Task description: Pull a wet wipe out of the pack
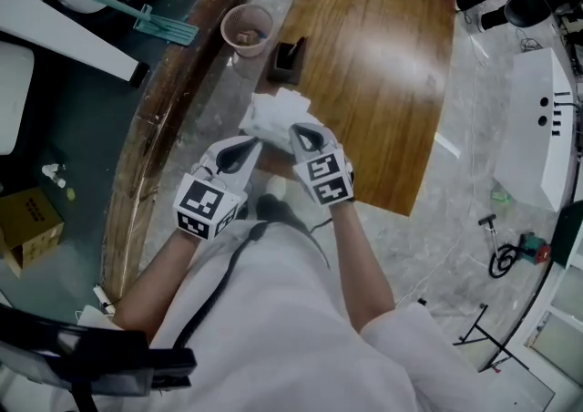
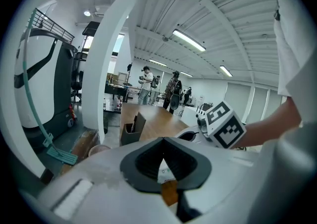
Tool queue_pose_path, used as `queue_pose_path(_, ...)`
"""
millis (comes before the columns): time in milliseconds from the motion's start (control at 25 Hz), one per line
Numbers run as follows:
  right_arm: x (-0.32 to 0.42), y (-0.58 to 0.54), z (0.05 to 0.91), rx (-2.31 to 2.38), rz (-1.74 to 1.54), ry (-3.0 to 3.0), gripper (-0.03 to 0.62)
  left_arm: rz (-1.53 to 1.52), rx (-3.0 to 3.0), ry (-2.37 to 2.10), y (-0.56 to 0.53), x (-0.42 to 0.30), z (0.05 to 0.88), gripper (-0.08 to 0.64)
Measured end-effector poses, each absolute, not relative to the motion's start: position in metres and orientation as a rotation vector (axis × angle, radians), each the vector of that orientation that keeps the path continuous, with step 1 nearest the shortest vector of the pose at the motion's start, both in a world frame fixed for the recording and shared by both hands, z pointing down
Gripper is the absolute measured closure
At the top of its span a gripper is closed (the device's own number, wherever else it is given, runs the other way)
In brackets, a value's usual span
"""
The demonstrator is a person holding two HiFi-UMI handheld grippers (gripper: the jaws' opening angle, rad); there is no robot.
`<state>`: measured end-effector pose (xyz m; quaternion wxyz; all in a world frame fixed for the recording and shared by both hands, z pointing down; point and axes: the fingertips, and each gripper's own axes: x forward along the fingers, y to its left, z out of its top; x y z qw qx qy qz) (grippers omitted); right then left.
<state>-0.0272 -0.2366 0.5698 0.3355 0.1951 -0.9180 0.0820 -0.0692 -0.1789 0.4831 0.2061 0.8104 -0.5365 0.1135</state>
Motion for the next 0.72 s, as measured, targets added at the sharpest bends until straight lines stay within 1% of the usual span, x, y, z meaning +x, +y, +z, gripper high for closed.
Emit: queue_pose_path(720, -0.005, -0.223, 0.533, 0.664, 0.189, -2.429, 0.581, 0.308, 2.363, -1.426, -0.177, -0.056, 0.469, 0.555)
